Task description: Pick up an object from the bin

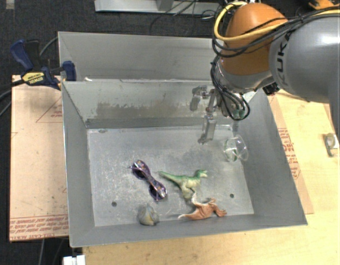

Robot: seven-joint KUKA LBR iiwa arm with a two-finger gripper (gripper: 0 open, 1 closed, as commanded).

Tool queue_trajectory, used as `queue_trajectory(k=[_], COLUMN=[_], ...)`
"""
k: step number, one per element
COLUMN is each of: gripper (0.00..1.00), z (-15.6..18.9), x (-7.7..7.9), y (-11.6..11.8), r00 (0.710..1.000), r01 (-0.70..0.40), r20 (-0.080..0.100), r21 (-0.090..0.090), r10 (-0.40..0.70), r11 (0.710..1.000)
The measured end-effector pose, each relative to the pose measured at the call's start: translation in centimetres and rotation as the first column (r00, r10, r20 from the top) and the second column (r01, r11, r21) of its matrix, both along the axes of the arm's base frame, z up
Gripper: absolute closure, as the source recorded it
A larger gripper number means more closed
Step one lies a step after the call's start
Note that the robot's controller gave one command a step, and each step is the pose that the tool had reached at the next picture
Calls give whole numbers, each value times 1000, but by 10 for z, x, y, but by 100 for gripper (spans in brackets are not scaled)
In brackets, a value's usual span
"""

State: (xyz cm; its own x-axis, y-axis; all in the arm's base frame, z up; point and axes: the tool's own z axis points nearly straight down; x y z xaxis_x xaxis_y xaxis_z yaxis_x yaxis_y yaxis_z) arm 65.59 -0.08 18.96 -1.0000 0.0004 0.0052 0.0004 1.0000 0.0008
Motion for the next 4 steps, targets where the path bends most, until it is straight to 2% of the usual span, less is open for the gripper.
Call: queue_trajectory(k=[1, 2, 3, 4], gripper=[0, 0, 0, 0], z=[5, -76, -89, -121], x=[1, -22, -70, -67], y=[0, 70, 34, 93], r00=[1000, 999, 999, 1000], r01=[0, -33, 51, 1], r20=[8, -7, 4, -6], r21=[0, 4, 0, 7], r10=[0, 33, -51, -1], r11=[1000, 999, 999, 1000])
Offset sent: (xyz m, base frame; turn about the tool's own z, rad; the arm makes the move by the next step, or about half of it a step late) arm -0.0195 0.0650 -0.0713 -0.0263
